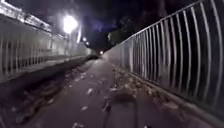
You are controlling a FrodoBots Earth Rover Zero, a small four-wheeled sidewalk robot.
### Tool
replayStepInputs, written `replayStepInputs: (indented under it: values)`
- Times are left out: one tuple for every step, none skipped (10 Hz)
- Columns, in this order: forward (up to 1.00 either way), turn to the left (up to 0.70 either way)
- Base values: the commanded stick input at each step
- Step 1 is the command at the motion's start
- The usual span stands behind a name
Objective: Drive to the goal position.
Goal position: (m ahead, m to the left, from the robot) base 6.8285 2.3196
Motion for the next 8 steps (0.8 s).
replayStepInputs:
  values:
    - [0.3,0.01]
    - [0.3,0.01]
    - [0.3,0.01]
    - [0.3,0.01]
    - [0.3,0.01]
    - [0.3,0.01]
    - [0.3,0.01]
    - [0.3,0.01]
